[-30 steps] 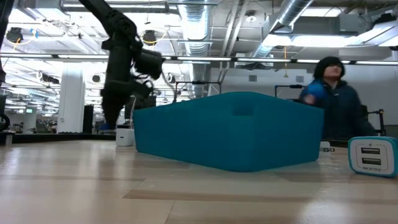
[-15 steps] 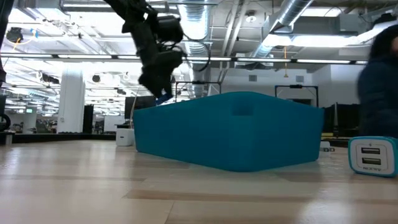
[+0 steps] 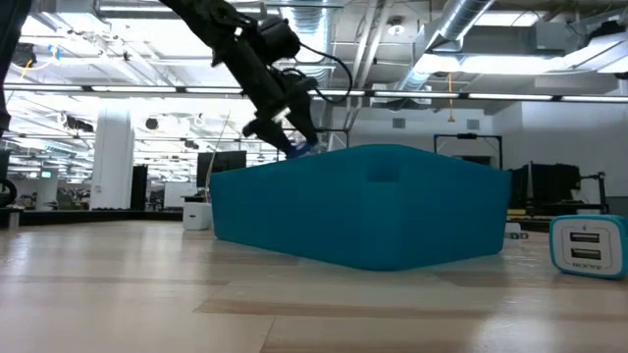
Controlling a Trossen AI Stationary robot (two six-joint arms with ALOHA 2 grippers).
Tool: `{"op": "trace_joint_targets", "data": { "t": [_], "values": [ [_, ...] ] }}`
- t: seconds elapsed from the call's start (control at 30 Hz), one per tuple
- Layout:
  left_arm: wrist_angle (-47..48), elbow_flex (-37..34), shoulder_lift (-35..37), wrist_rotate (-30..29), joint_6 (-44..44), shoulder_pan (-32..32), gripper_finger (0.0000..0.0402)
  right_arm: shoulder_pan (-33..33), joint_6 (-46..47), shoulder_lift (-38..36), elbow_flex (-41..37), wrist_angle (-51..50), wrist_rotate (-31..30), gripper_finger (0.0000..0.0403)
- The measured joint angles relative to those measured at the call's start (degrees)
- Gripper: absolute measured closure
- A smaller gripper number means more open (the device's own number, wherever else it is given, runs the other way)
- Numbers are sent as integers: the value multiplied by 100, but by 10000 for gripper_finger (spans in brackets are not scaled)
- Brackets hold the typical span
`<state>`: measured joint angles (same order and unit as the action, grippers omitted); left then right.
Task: Pick & Place Office items
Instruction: Put the blue digital timer into the green bin
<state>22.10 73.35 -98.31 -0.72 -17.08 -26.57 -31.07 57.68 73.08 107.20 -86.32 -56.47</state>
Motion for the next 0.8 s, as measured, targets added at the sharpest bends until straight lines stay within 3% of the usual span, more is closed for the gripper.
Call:
{"op": "trace_joint_targets", "data": {
  "t": [0.2, 0.6, 0.8],
  "values": [
    [27, 588, -811, 17, -49, -2, 112, 0, -3, -2, 0, 1, -43, 178],
    [771, 2539, -2190, 72, 447, -293, 112, -2, 83, 0, 0, 12, -56, 178],
    [1259, 2714, -2417, 89, 507, -363, 112, -2, 87, 0, 0, 13, -58, 178]
  ]
}}
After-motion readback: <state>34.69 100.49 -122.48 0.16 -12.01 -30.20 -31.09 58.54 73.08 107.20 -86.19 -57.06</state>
